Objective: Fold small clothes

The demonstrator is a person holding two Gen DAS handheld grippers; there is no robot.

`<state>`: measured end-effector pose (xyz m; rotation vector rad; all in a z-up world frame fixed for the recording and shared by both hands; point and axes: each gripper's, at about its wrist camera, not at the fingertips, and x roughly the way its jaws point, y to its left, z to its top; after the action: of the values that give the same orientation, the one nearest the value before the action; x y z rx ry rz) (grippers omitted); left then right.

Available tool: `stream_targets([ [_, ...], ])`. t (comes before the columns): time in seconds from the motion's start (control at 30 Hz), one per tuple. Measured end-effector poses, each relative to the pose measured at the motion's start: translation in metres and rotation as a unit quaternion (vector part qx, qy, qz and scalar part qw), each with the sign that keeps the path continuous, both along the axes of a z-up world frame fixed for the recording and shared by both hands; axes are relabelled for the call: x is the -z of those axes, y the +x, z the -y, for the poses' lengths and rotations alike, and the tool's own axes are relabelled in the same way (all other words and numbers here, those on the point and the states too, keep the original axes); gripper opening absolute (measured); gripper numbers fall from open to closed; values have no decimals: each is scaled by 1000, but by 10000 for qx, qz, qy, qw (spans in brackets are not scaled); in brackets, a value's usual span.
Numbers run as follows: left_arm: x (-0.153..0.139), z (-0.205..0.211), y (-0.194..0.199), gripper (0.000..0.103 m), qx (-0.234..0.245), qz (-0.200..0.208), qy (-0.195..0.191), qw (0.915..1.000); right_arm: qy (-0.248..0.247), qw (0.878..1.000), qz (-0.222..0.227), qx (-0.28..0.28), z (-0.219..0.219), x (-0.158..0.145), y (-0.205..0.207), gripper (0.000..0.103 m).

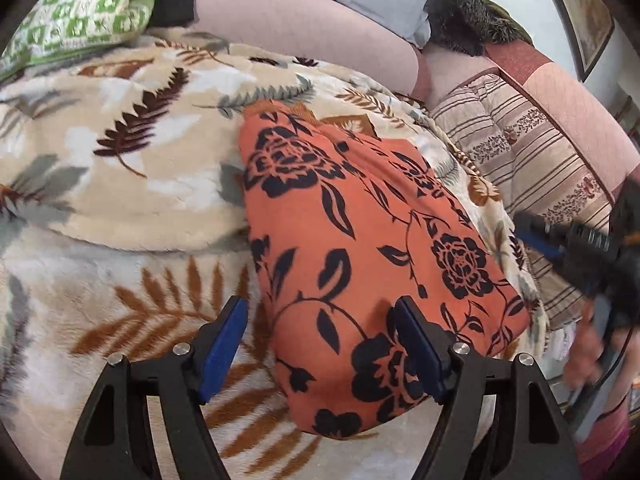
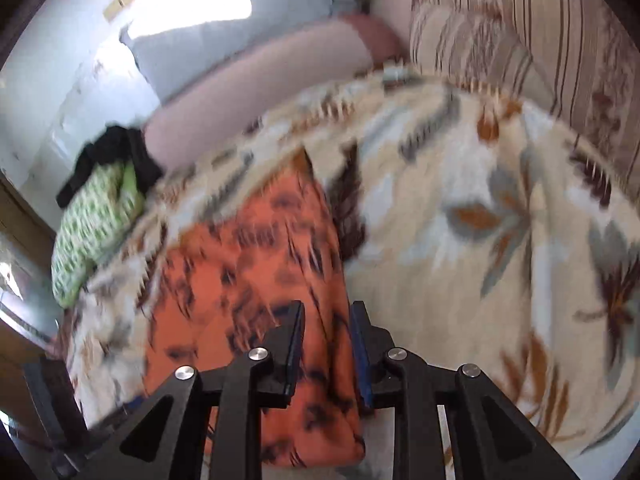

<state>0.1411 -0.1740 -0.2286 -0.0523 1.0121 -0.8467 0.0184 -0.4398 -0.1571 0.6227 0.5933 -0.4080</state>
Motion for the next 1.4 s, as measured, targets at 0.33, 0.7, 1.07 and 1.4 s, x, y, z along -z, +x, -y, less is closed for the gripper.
stream_targets([
  [0.33,18,9,7,80,-18,41,325,9995,429,9843,-1602,-603,12,59,166,23],
  [0.7,9,8,-7,80,-60,576,611,9965,153,9804,-811,-1791,-37,17,200,23],
  [1.07,-23,0,-20,80,-364,1560,875,9832,404,9781,-760,-1896,-35,27,203,26],
  [1.4,-56,-55,-7,80,-1264,2062,793,9671,109,9785,-335,-2032,-52,-11,80,26],
])
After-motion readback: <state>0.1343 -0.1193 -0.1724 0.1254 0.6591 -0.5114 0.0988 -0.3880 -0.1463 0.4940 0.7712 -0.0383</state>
